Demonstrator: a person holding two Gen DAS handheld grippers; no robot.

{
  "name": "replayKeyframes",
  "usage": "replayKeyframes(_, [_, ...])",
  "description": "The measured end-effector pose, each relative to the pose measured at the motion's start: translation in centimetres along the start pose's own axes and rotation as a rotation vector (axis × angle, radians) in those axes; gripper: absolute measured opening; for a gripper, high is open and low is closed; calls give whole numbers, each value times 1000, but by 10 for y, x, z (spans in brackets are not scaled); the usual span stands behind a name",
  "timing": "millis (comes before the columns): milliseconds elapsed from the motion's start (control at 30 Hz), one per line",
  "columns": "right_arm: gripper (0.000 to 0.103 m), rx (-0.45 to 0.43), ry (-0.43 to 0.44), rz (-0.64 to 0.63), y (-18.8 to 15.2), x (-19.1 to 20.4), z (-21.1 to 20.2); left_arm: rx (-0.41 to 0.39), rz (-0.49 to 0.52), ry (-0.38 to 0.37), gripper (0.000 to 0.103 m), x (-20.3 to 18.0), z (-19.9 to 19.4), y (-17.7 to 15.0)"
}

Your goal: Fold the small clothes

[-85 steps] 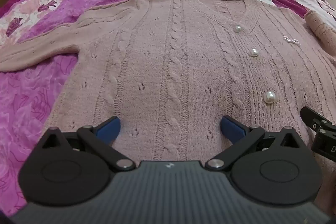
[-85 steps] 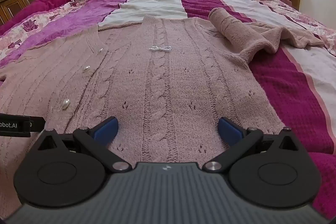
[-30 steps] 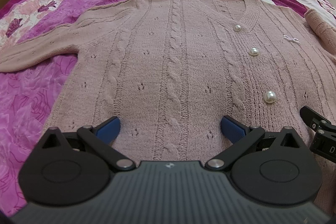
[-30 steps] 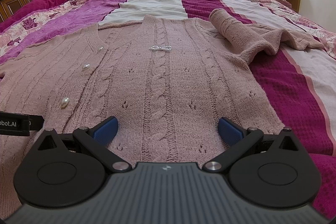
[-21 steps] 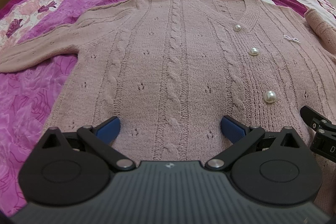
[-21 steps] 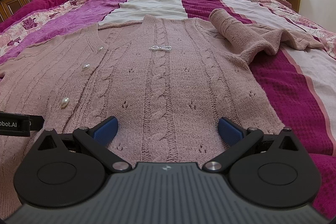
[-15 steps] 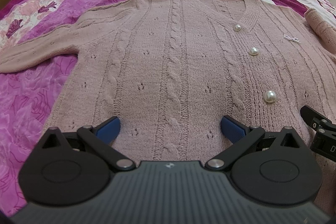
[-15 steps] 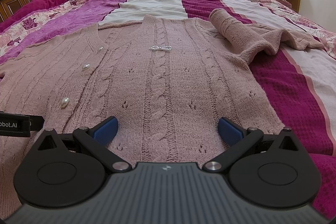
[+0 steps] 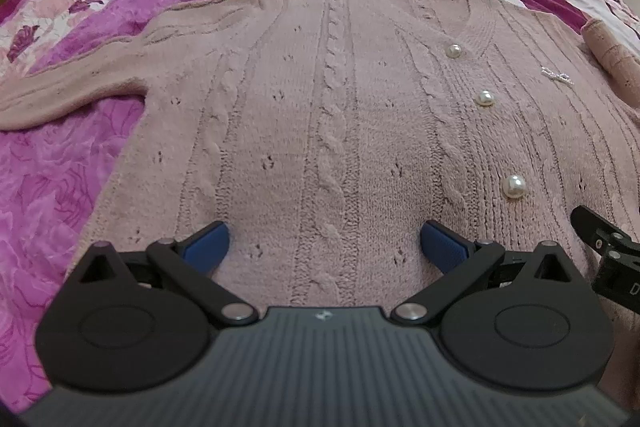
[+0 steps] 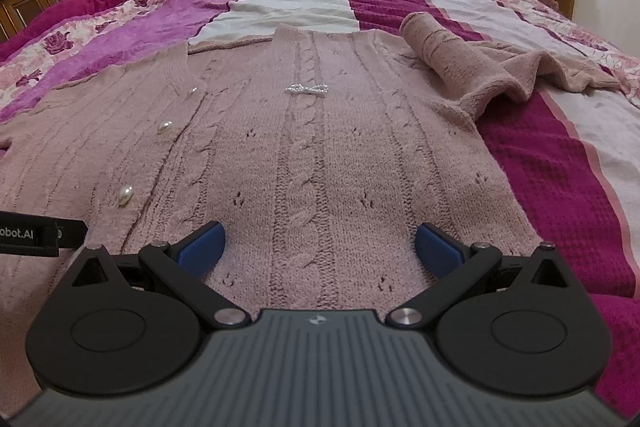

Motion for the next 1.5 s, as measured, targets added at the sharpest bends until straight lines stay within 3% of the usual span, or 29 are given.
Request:
replayKeyframes(400, [103, 76, 123, 137, 23, -14, -10, 66, 8, -6, 103, 0, -3, 7])
replayKeyframes(667, [103, 37, 162, 168, 66, -37, -26, 65, -11, 1, 103, 2, -11, 14])
replayKeyframes(1133, [103, -51, 102, 307, 140, -140, -7, 64, -19, 28, 103, -2, -9, 31])
replayKeyframes(1500, [103, -71, -2, 421, 170, -227, 39, 103, -4, 42, 103, -8, 3, 30])
Point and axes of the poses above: each gripper's, at about its wrist camera, not at the fingertips, and z roughly the way its jaws point, x to its left, y to its top, the point moved 9 cm from there along z, roughly the way its jaws point, and after that the axes turned 9 degrees about z, right-handed, at the moved point
